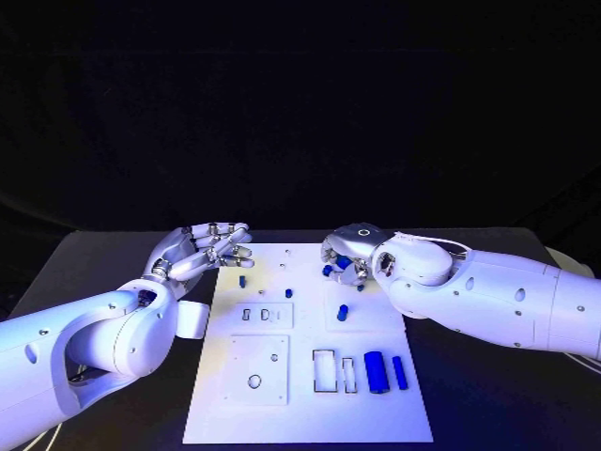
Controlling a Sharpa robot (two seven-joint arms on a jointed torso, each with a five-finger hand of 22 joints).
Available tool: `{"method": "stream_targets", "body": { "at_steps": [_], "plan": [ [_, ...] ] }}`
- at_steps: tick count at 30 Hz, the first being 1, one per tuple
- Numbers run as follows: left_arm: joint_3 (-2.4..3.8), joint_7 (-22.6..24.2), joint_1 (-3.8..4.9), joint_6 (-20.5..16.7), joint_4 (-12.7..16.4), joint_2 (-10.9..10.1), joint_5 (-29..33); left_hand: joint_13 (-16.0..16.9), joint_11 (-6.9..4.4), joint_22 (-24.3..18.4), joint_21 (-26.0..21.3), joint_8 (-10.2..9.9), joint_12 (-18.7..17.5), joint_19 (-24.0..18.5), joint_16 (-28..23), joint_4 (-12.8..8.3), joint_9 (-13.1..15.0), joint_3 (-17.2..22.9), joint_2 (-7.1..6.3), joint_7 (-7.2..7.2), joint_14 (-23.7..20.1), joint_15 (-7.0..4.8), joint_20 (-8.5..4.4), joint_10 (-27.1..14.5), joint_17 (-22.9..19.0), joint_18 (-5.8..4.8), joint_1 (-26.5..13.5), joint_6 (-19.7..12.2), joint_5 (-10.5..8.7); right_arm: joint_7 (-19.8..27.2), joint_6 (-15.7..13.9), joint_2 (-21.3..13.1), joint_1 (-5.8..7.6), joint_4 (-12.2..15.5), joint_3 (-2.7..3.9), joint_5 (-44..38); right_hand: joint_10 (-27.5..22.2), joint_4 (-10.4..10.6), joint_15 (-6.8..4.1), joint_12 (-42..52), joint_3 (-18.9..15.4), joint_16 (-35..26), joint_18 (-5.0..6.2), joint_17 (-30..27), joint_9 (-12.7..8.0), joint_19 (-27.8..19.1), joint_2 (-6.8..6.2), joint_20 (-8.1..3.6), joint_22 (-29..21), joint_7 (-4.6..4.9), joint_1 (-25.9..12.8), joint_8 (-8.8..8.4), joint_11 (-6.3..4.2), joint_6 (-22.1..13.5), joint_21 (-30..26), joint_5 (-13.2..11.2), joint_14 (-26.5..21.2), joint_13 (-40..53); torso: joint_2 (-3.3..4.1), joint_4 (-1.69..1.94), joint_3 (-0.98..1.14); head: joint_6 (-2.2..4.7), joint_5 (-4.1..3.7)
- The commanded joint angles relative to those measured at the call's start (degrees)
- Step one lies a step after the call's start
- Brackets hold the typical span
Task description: Assemble the parts on the task board
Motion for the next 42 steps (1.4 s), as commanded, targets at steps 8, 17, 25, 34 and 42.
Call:
{"method": "stream_targets", "body": {
  "at_steps": [8,17,25,34,42],
  "plan": [
    [0.06,0.03,0.24,1.3,0.23,-0.1,-0.28,-0.05,0.11,0.12,0.33,-0.33,-0.44,0.42,0.43,0.13,0.01,0.15,0.0,0.07,-0.23,-0.07,0.13,0.38,0.13,0.55,-0.43,-0.17,0.2,-1.24,0.62,0.9,0.03,-0.4,0.01,-2.22,0.14,0.6,0.31,0.78,0.37,0.57,-0.86,0.15,0.33,0.41,0.11,0.22,3.1,-0.09,0.48,-0.16,-0.11,0.7,0.62,-0.74,1.92,0.29,0.41,0.07,0.01,-0.11,0.0],
    [0.06,-0.08,0.28,1.3,0.14,-0.15,-0.28,-0.04,0.12,0.16,0.41,-0.35,-0.5,0.41,0.51,0.17,0.01,0.18,0.06,0.08,-0.22,-0.07,0.13,0.37,0.22,0.54,-0.5,-0.2,0.2,-1.21,0.63,1.09,0.02,-0.59,0.01,-2.13,1.62,0.84,-0.1,2.11,1.66,1.05,-1.2,0.34,0.91,1.39,0.8,-0.11,4.85,-0.53,1.35,0.11,-0.63,1.57,1.55,-3.39,1.91,0.87,0.56,0.02,-0.03,-0.11,-0.13],
    [0.06,-0.19,0.29,1.29,0.11,-0.15,-0.27,-0.04,0.13,0.22,0.51,-0.37,-0.59,0.4,0.61,0.23,0.01,0.22,0.14,0.1,-0.19,-0.08,0.12,0.37,0.36,0.54,-0.59,-0.22,0.2,-0.89,1.51,1.4,-0.01,-0.8,-0.01,-1.85,2.28,0.95,-0.33,2.7,2.41,1.21,-1.44,0.3,1.29,2.06,1.05,-0.29,5.98,-0.86,1.73,0.35,-0.93,2.2,2.16,-3.76,1.89,1.15,0.77,0.05,0.04,-0.15,-0.02],
    [0.06,-0.29,0.33,1.3,0.21,-0.26,-0.25,-0.03,0.14,0.27,0.6,-0.39,-0.65,0.39,0.71,0.27,0.01,0.26,0.22,0.13,-0.17,-0.08,0.11,0.39,0.47,0.54,-0.67,-0.23,0.2,-0.87,2.0,1.68,-0.05,-1.3,-0.03,-1.72,3.22,0.79,-0.7,3.41,3.34,1.38,-1.61,0.28,1.88,2.55,1.69,-0.62,6.83,-1.27,2.52,0.85,-1.37,3.19,2.61,-3.72,1.87,1.52,0.95,0.09,0.03,-0.33,0.07],
    [0.06,-0.39,0.36,1.2,0.17,-0.31,-0.21,-0.02,0.14,0.29,0.65,-0.39,-0.69,0.37,0.75,0.31,0.01,0.29,0.28,0.14,-0.18,-0.08,0.11,0.4,0.54,0.54,-0.72,-0.22,0.2,-1.29,-2.52,1.41,-0.07,-0.7,-0.04,-1.72,4.92,0.16,-1.46,4.54,4.55,1.49,-1.79,0.03,3.55,3.07,3.84,-1.26,7.78,-2.14,4.36,2.65,-2.25,5.82,3.1,-4.79,1.82,2.17,0.86,0.02,0.06,-0.49,0.1]
  ]
}}
